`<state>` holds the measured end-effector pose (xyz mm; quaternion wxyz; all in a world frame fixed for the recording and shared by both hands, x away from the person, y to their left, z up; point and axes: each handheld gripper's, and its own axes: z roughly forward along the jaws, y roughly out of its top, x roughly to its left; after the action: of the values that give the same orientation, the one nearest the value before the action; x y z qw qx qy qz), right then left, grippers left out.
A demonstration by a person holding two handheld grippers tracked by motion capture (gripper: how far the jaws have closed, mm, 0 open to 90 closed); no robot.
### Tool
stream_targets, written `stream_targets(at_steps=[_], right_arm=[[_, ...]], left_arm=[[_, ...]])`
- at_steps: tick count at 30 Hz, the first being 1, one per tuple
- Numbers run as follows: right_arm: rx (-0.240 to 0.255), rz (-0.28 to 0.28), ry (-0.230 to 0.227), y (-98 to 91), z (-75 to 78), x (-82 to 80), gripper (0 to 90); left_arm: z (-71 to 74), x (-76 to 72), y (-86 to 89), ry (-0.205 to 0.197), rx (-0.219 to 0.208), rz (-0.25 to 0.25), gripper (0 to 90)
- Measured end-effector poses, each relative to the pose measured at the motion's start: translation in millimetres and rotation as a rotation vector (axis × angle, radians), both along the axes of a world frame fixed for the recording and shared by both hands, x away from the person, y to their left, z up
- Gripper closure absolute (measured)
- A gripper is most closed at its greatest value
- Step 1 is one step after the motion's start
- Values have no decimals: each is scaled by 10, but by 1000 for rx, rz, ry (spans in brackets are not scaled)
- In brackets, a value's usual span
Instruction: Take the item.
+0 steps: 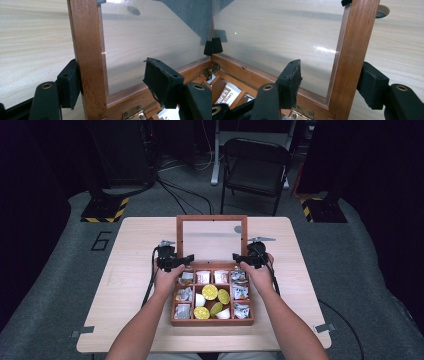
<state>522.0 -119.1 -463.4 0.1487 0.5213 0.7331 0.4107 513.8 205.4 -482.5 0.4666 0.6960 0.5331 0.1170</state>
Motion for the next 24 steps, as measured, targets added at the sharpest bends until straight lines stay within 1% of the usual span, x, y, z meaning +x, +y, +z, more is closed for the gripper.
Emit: stream_targets(at_steps=[1,4,6,7,9,12,13,14,17,19,21,23,24], right_arm=[[11,-2,6,0,-4,6,389],[16,-4,13,-8,-12,21,388],[22,-1,15,-13,-19,32,388],[29,-1,25,-14,-22,36,388],[32,0,28,-22,-31,47,387],[32,6,30,-29,-38,64,385],[32,5,39,-27,-34,67,385],[31,11,33,-29,-31,79,386],[10,13,44,-20,-8,99,380],[20,14,48,-23,-18,107,380],[19,14,47,-31,-28,114,380],[31,13,60,-32,-35,119,378],[33,11,62,-34,-39,121,378]], left_arm=[[-3,2,0,1,-1,1,327],[-15,15,4,4,-4,-3,330],[-25,25,8,10,-13,-2,330],[-30,30,9,9,-17,-1,330],[-36,37,17,13,-17,-7,330],[-42,48,24,21,-22,-9,331],[-48,51,26,24,-30,-6,331],[-55,58,34,30,-42,-6,330],[-62,67,39,31,-47,-4,333],[-70,69,38,35,-54,0,333],[-74,75,42,45,-57,-1,333],[-74,86,38,56,-58,2,331],[-68,98,31,64,-46,3,327]])
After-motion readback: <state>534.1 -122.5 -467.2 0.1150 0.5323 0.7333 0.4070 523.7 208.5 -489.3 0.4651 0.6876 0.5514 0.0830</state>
